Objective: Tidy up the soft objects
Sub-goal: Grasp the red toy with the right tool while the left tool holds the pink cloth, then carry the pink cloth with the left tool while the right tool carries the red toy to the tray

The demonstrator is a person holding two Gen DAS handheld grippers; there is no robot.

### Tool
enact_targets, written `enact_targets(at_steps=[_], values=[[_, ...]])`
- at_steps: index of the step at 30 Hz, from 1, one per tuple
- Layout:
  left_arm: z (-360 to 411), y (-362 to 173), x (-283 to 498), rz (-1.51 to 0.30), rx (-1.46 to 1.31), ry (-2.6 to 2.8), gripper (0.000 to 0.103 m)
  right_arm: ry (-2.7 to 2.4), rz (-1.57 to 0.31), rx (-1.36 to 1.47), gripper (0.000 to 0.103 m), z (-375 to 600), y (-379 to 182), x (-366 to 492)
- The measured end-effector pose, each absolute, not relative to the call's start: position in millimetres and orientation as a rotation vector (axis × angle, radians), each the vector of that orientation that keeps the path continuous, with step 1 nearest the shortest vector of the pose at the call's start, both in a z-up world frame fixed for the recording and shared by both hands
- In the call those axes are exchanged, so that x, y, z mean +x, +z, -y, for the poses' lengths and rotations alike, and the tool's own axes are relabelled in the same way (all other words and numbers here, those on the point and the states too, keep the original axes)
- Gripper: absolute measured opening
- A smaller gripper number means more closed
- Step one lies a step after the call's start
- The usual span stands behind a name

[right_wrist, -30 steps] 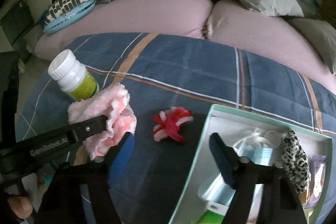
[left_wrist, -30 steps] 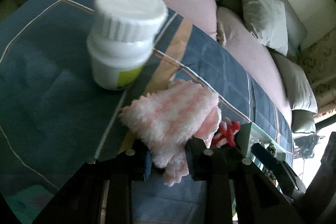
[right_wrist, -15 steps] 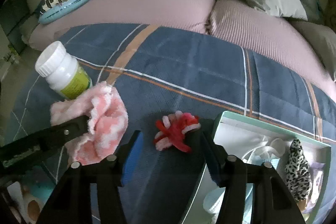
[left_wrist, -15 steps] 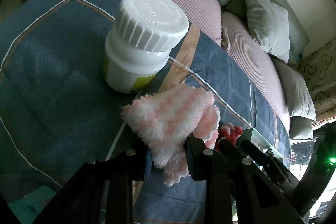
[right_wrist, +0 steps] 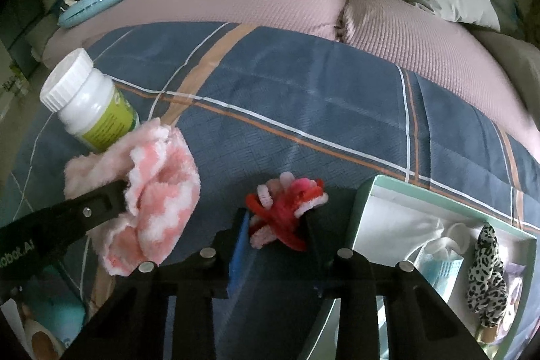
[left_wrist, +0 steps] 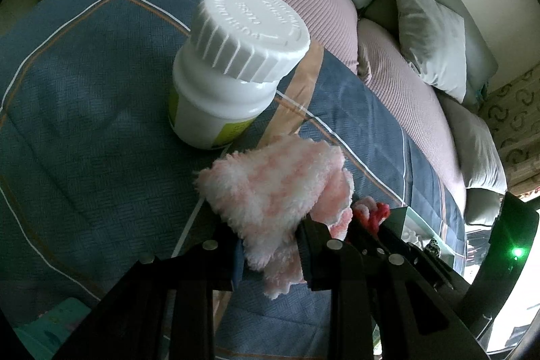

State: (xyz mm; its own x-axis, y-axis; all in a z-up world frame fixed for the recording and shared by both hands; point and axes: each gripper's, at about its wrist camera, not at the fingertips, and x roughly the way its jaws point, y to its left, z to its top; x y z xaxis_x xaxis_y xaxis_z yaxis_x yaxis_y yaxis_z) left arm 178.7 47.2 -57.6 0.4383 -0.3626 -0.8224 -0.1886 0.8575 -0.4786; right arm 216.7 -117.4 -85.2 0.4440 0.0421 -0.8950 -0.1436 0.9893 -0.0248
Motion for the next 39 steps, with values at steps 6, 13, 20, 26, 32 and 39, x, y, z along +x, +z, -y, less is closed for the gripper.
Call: enact_targets(at_steps=[6, 13, 20, 26, 32, 39], values=[[-46.5, -57.5, 178.6, -1.128, -0.554, -0.117, 0.028, 0.122, -1.079, -0.08, 0.032, 118.9, -76.6, 208.5], [-42.2, -51.4, 176.9, -1.112, -0.544, -0.128, 0.028, 0.137, -1.03, -0.035, 0.032, 125.2, -59.4, 189.4], [-38.3, -43.7, 168.4, -1.1, -0.549, -0.154, 0.024, 0.127, -0.998, -0.009, 0.032, 132.0, -44.6, 167.8], [-31.2, -33.4, 158.8, -1.078, -0.54, -0.188, 0.019, 0.11, -0.974, 0.02, 0.032, 142.3, -30.7, 149.7], [-26.8, -27.2, 153.9, -1.06, -0.544, -0.215, 0.015, 0.087, -0.957, 0.04, 0.032, 153.2, -21.4, 134.3], [-22.8, -20.7, 151.8, -1.039, -0.543, -0.236, 0.015, 0.079, -0.934, 0.053, 0.032, 159.2, -14.3, 124.7]])
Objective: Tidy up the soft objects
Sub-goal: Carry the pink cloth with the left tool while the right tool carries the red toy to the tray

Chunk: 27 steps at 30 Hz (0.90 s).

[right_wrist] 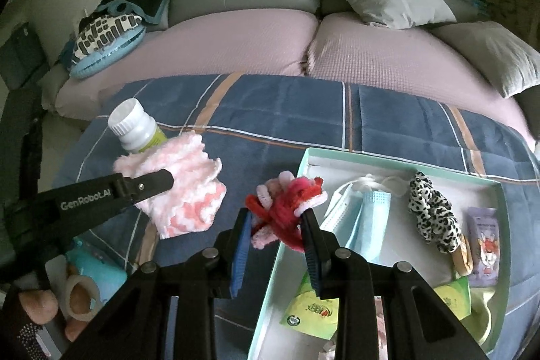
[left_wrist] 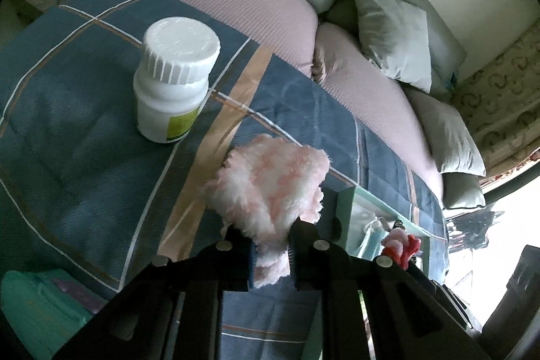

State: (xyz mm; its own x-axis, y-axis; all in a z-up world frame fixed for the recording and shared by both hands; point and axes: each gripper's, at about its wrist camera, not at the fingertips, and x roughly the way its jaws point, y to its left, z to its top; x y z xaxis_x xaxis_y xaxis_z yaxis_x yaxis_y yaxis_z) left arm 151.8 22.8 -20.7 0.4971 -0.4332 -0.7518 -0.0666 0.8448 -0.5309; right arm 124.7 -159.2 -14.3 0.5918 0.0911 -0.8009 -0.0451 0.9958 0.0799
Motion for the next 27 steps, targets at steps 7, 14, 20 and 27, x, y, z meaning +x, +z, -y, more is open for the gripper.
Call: enact_targets(at_steps=[7, 14, 20, 27], values=[[-15.5, 12.2, 140.1, -0.941, -0.54, -0.32, 0.015, 0.047, -0.834, 0.067, 0.032, 173.7, 19.5, 103.4], [4.7, 50.7, 120.5, -0.853, -0.498, -0.42, 0.015, -0.058, -0.724, 0.096, 0.032, 211.5, 57.7, 67.2], [44.3, 66.6, 108.4, -0.842, -0.433, -0.53, 0.015, -0.197, -0.688, 0.121, 0.032, 256.9, 69.8, 39.0], [94.6, 73.1, 94.0, -0.855, -0.35, -0.654, 0.015, -0.328, -0.665, 0.199, 0.032, 314.9, 72.9, 11.2]])
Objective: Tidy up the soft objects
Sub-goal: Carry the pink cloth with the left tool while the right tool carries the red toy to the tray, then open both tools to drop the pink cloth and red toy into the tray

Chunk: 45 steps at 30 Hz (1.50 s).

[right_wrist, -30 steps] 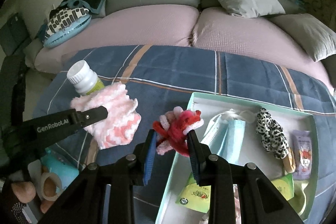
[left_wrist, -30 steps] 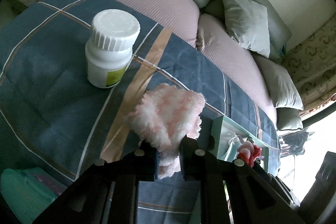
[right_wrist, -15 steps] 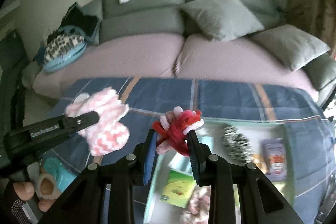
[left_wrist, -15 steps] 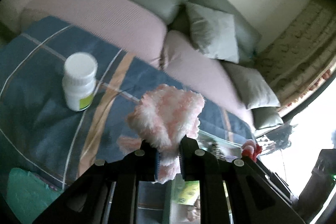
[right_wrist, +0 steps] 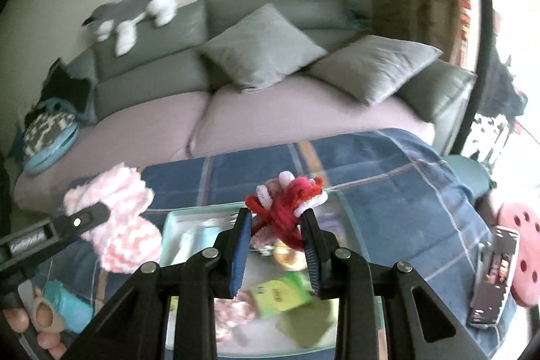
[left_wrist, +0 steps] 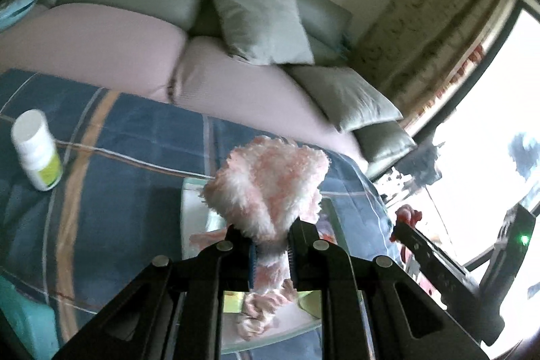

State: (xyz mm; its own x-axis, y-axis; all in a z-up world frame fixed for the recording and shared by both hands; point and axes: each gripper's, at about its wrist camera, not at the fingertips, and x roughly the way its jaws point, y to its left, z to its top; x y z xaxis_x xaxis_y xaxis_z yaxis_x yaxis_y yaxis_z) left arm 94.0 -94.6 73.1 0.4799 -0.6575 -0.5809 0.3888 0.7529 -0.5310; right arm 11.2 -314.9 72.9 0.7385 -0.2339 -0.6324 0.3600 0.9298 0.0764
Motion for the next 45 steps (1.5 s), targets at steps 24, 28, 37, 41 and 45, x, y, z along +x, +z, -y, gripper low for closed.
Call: enact_targets(at_steps=[24, 28, 37, 41, 45], values=[[145.0, -6.5, 112.4, -1.063, -0.277, -0.631, 0.015, -0.239, -0.862, 0.272, 0.032, 327.0, -5.6, 46.4], [141.5, -16.5, 115.3, -1.091, -0.274, -0.603, 0.015, -0.21, -0.91, 0.26, 0.032, 317.2, -19.0, 57.5], [145.1, -25.1, 118.0, -1.116, -0.229, -0.568, 0.016, -0.177, -1.01, 0.221, 0.032, 302.0, -47.5, 77.1], [143.2, -20.7, 117.2, -1.114, -0.223, -0.559, 0.026, -0.178, -1.037, 0.227, 0.033, 302.7, -54.8, 79.5], [141.3, -9.7, 112.9, -1.088, -0.188, -0.543, 0.043, -0.182, -1.027, 0.23, 0.033, 303.0, -52.2, 77.6]])
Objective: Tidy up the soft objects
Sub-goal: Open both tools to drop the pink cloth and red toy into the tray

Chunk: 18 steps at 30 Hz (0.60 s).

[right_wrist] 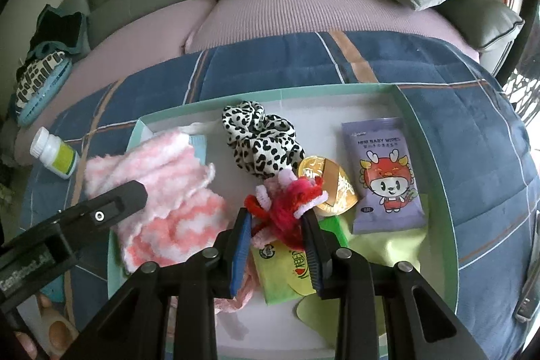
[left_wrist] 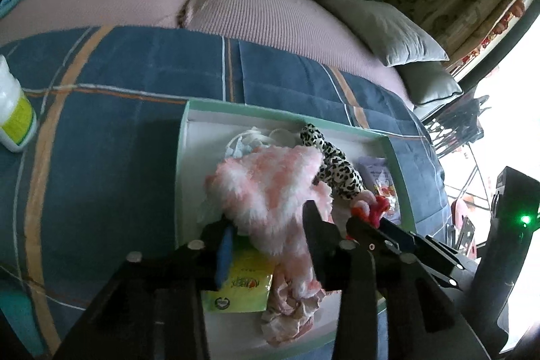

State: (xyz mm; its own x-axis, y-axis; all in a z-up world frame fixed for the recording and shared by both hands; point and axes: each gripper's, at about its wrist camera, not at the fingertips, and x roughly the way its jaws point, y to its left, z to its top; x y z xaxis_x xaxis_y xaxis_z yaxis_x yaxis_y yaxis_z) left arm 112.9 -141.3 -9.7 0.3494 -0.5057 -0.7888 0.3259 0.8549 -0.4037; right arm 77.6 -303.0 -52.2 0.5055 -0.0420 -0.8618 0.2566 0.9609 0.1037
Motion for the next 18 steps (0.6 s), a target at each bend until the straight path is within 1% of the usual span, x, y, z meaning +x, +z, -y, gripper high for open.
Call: enact_targets(at_steps=[1, 2, 3, 4, 5, 8, 10, 12, 15, 17, 18], values=[[141.0, -7.0, 112.0, -1.082, -0.185, -0.541, 0.048, -0.186, -1.027, 0.227, 0.033, 303.0, -51.9, 76.8], [140.0, -3.2, 110.5, -1.075, -0.185, -0.541, 0.051, -0.189, -1.028, 0.224, 0.035, 302.9, -51.9, 76.6], [138.9, -1.0, 109.9, -1.071, -0.185, -0.539, 0.058, -0.195, -1.029, 0.219, 0.038, 302.7, -51.9, 75.7], [137.5, 2.5, 107.9, -1.063, -0.184, -0.536, 0.063, -0.199, -1.029, 0.216, 0.046, 302.5, -51.5, 75.6], [136.5, 5.1, 106.3, -1.059, -0.182, -0.532, 0.065, -0.202, -1.026, 0.212, 0.054, 301.6, -50.4, 73.2], [131.0, 12.7, 99.8, -1.039, -0.176, -0.515, 0.074, -0.204, -1.011, 0.21, 0.056, 299.7, -45.9, 66.1], [124.8, 17.0, 94.7, -1.023, -0.17, -0.492, 0.087, -0.207, -1.006, 0.206, 0.056, 298.4, -43.6, 62.1], [119.9, 20.8, 89.9, -0.999, -0.155, -0.462, 0.091, -0.208, -1.0, 0.198, 0.058, 296.1, -41.5, 56.9], [110.5, 26.3, 82.0, -0.955, -0.132, -0.41, 0.099, -0.214, -0.992, 0.193, 0.066, 293.5, -39.4, 47.8], [103.6, 26.6, 76.7, -0.938, -0.131, -0.385, 0.1, -0.227, -0.991, 0.19, 0.075, 292.8, -39.7, 41.2], [99.2, 25.3, 73.6, -0.936, -0.129, -0.372, 0.1, -0.234, -0.99, 0.19, 0.076, 293.3, -40.0, 37.7]])
